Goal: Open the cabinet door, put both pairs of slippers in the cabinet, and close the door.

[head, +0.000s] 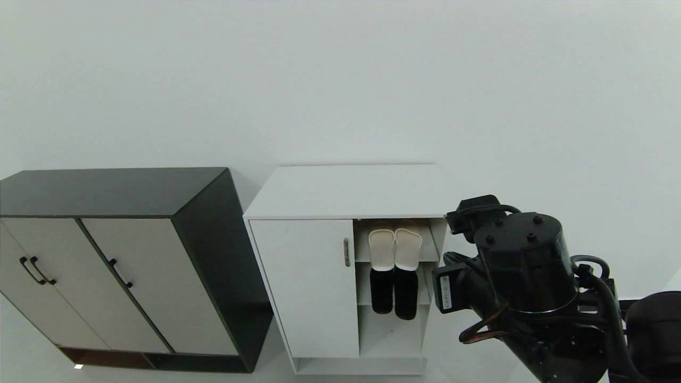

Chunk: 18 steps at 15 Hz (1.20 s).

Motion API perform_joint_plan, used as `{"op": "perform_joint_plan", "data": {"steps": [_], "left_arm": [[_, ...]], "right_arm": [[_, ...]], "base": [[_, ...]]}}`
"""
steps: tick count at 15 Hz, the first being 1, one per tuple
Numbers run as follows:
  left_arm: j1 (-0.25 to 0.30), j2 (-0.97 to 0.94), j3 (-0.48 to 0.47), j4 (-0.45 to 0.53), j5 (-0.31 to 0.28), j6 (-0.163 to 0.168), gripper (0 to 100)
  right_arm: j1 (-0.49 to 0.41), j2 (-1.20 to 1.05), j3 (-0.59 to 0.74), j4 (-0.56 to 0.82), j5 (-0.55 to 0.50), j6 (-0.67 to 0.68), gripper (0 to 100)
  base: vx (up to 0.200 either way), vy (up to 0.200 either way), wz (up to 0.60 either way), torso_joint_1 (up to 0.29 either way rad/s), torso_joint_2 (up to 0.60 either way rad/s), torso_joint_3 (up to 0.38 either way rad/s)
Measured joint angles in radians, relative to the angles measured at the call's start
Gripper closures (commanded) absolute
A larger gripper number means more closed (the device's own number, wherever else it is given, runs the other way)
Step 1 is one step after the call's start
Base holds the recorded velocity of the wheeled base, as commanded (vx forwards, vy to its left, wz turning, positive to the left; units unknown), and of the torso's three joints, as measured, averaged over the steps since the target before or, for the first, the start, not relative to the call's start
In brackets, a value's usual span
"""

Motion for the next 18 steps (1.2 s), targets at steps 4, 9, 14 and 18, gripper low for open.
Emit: {"op": "perform_joint_plan", "data": {"steps": [4,9,14,18], "left_arm": [[-0.001,0.000,0.000,0.000,0.000,0.000,100],[-0.001,0.000,0.001,0.000,0.001,0.000,100],[0.000,0.000,0.000,0.000,0.001,0.000,100],[0.000,0.000,0.000,0.000,0.001,0.000,100]], "right_arm": [[-0.001,0.000,0.002,0.000,0.001,0.000,100],[-0.031,0.001,-0.002,-0.001,0.019,0.000,100],[-0.131,0.015,-0.033,-0.001,0.136,-0.006,100],[-0.243,0.056,-0.094,-0.003,0.205,-0.005,100]], "base": [[0.000,0.000,-0.60,0.006,0.00,0.002],[0.000,0.000,-0.24,-0.001,0.00,0.001],[0.000,0.000,0.00,0.000,0.00,0.000],[-0.150,0.000,0.00,0.004,0.00,-0.002]]}}
